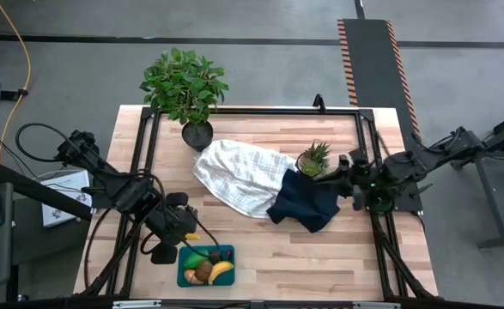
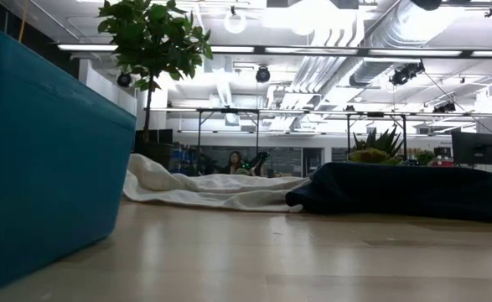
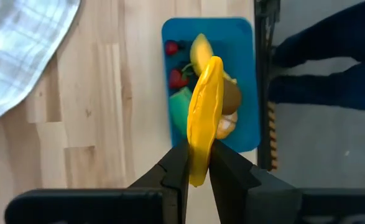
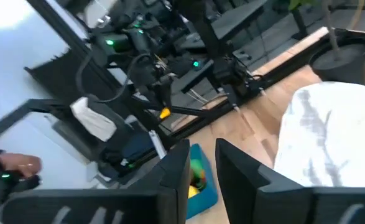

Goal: Pick and placing Produce into tupperware
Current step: Put the yellow corn into the bin

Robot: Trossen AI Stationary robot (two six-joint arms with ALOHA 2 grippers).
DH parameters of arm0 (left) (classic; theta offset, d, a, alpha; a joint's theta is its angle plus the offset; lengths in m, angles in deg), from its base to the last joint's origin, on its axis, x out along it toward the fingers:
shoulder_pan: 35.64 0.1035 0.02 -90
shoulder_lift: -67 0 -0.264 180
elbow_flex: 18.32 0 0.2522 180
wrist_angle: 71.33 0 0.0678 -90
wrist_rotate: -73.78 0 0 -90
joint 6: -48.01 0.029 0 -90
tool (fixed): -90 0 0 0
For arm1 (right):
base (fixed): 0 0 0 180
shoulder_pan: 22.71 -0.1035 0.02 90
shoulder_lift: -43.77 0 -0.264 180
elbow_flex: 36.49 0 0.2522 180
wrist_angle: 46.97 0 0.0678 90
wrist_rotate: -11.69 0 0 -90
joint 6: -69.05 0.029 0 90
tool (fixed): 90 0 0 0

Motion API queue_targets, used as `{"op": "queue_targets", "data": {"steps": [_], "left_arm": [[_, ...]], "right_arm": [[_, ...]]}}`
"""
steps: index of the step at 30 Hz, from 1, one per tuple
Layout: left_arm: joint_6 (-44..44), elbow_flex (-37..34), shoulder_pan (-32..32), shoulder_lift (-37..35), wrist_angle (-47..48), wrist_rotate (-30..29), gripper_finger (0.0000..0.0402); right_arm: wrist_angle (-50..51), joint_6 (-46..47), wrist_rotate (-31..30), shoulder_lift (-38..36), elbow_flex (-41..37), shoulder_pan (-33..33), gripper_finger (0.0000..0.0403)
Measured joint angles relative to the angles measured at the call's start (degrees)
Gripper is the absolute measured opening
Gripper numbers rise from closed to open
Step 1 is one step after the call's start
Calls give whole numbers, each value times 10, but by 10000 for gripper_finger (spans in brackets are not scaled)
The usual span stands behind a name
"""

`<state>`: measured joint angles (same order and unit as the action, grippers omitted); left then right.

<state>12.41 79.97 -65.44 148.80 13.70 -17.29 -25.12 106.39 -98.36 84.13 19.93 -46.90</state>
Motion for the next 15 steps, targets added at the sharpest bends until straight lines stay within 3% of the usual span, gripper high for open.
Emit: {"op": "queue_targets", "data": {"steps": [4,10,15], "left_arm": [[-22,0,0,0,-20,0,46],[-38,0,-5,5,-58,0,46],[-44,0,-33,10,-81,-26,46]], "right_arm": [[-51,17,-5,-51,-59,-28,47],[-214,57,-9,-106,-178,-59,23],[-275,52,-9,-116,-218,-82,18]]}}
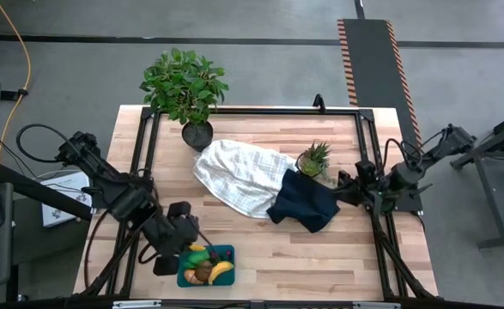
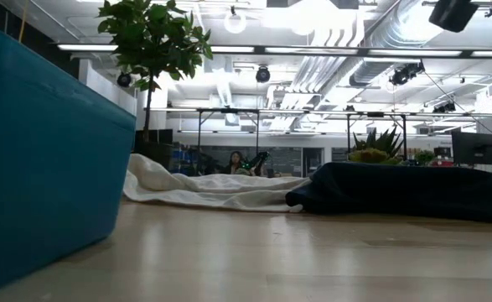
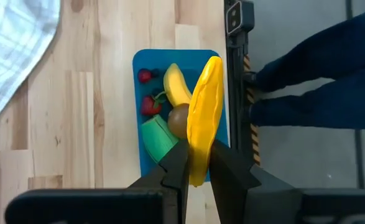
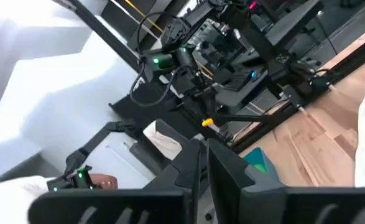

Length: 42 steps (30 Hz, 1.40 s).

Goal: Pick and placing Produce into tupperware
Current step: Put the yellow corn into the bin

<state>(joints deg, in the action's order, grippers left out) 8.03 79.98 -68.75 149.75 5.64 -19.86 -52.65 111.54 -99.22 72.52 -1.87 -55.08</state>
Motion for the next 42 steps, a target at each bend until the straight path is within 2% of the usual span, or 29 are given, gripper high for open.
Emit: {"op": "queue_targets", "data": {"steps": [4,10,23,42], "left_arm": [[-23,0,-21,3,-1,-32,46],[-43,0,-41,26,-11,-44,46],[-50,0,-44,111,-39,-35,46],[-70,0,-42,185,-82,-29,46]], "right_arm": [[-1,-15,0,0,-1,-11,18],[1,-20,0,0,-1,-11,18],[3,-14,-1,0,-1,-12,18],[9,-20,2,0,-1,-12,18]]}}
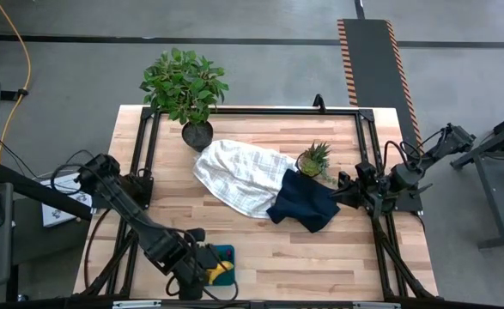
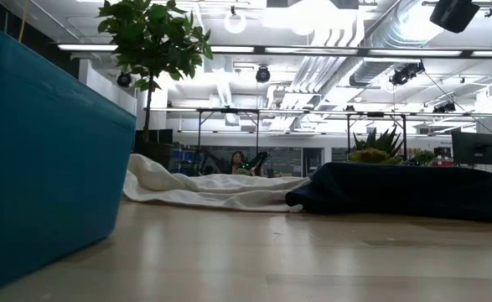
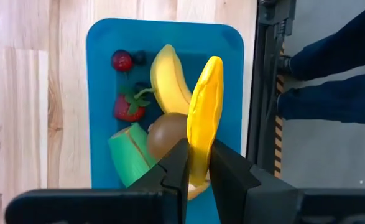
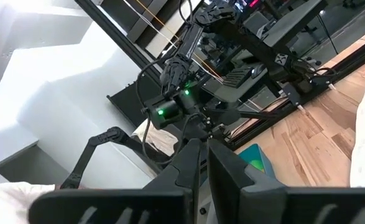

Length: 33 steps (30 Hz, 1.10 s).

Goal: Pick and placing Produce into tupperware
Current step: Put the yellow corn into the bin

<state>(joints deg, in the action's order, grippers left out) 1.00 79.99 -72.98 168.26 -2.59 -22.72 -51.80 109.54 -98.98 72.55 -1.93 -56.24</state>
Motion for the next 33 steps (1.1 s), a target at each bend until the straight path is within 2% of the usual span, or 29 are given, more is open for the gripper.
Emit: {"op": "queue_targets", "data": {"steps": [12,28,33], "left_arm": [[11,0,33,26,-39,9,46],[17,0,32,26,-47,8,47],[17,0,32,26,-47,6,80]], "right_arm": [[6,0,17,0,0,0,18],[8,-5,22,0,0,0,18],[8,-7,22,0,0,0,18]]}}
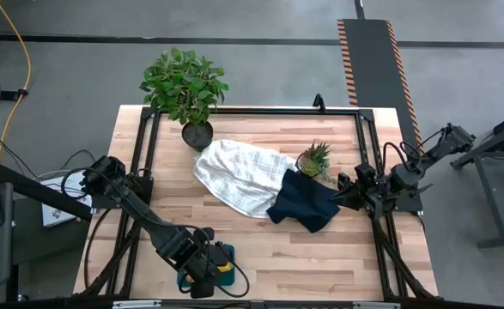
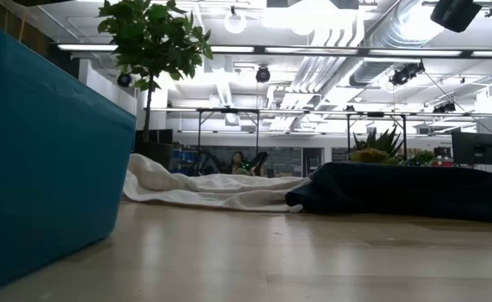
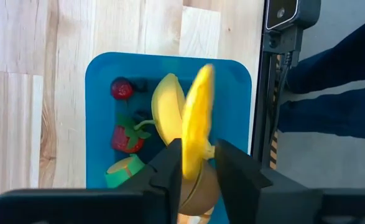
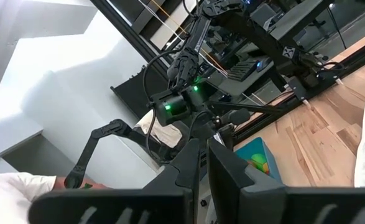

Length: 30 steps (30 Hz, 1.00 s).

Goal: Pick and placing Produce into tupperware
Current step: Put the yellow corn into the bin, then return to Home Position

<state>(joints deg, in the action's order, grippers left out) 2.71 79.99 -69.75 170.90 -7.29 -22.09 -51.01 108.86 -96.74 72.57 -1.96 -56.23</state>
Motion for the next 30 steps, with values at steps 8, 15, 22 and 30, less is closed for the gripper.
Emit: {"op": "queue_targets", "data": {"steps": [8,15,22,30], "left_arm": [[0,0,0,-4,-6,-19,143],[31,0,16,-103,-62,-93,136],[158,0,55,-243,-129,-180,108],[280,0,134,-318,-143,-100,50]], "right_arm": [[0,0,8,0,0,0,18],[0,3,9,0,0,0,18],[0,13,-9,0,0,2,18],[0,28,-37,0,0,2,18]]}}
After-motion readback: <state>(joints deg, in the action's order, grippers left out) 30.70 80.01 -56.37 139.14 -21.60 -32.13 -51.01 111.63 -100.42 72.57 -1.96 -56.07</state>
